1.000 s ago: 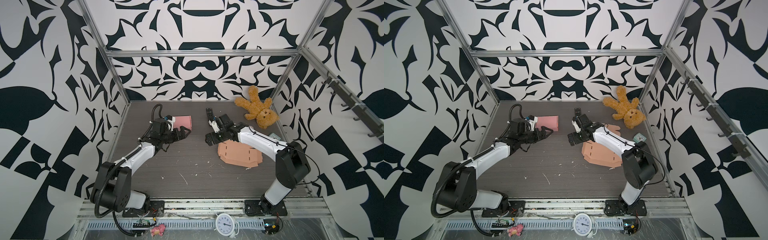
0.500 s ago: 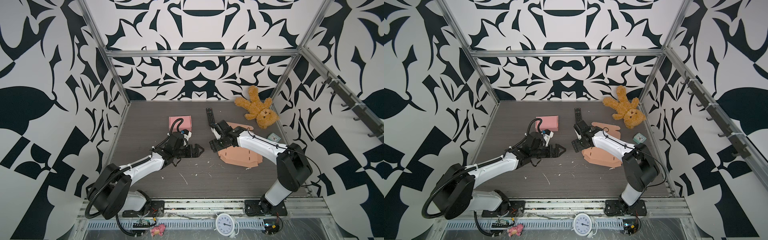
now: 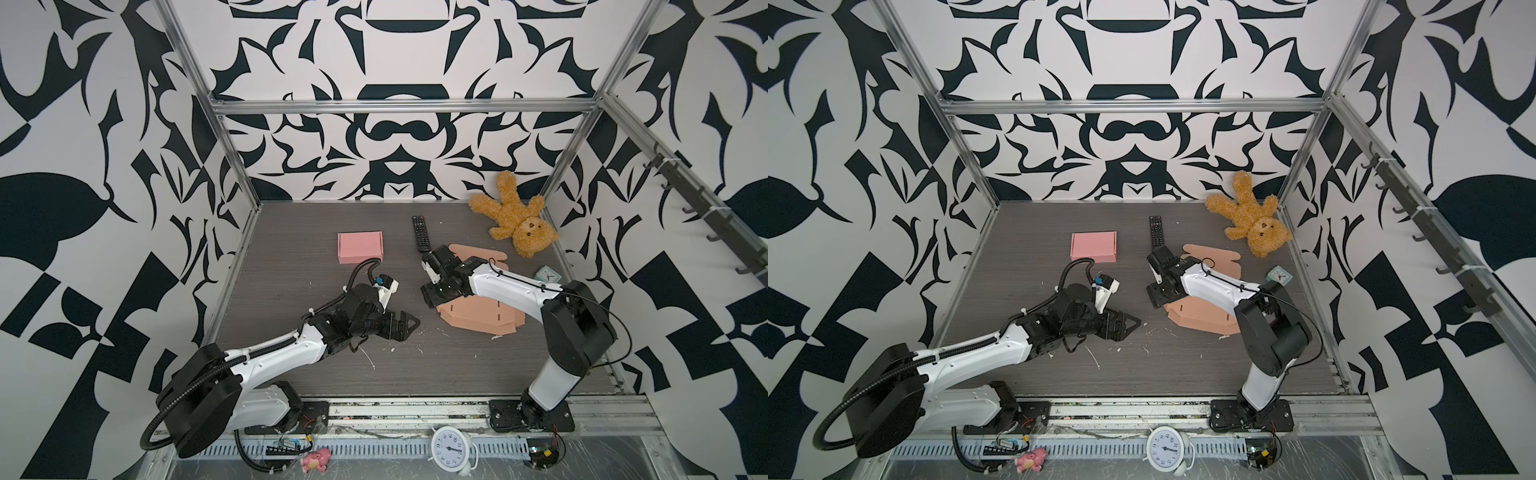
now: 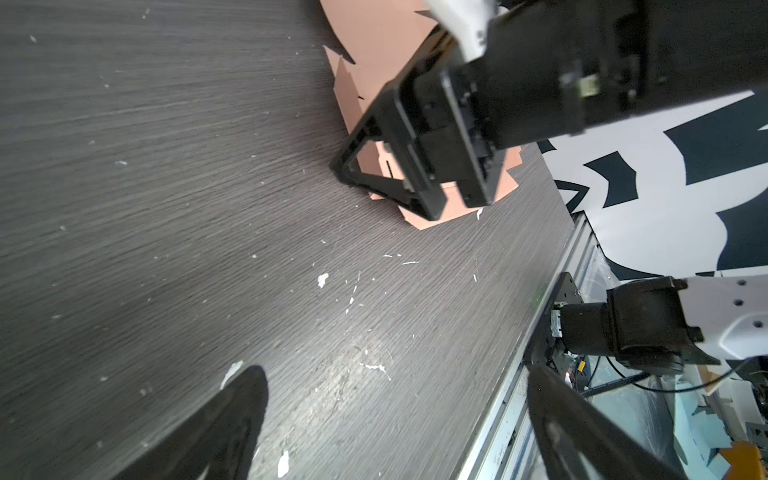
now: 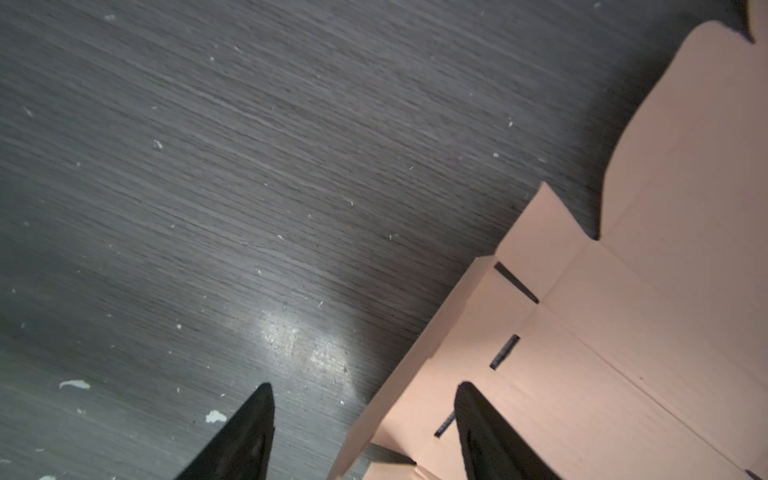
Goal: Fold the paper box
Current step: 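Move the right gripper to the tan blank's edge while the left withdraws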
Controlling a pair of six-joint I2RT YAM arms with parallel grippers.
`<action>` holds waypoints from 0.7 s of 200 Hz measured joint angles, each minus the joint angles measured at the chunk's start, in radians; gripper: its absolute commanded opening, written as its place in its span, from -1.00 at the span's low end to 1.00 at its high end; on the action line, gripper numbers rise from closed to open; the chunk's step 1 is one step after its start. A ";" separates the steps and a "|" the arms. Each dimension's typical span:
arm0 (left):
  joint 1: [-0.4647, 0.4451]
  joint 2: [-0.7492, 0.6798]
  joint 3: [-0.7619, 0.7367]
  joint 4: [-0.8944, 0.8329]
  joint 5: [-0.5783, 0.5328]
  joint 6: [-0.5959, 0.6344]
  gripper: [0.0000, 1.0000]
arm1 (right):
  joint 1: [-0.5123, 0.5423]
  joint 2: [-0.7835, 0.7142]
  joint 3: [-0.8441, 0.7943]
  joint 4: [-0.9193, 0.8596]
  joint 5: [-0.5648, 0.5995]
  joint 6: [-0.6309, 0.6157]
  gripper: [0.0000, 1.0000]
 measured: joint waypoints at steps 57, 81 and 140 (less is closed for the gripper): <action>-0.022 -0.010 -0.029 0.077 -0.039 0.008 0.99 | 0.003 0.034 0.000 0.004 -0.002 0.003 0.03; -0.023 -0.010 -0.029 0.080 -0.051 0.008 0.99 | 0.006 0.034 0.000 0.004 -0.002 0.002 -0.14; -0.023 0.002 -0.029 0.083 -0.075 0.007 0.99 | 0.028 0.034 0.000 -0.014 0.033 -0.003 -0.46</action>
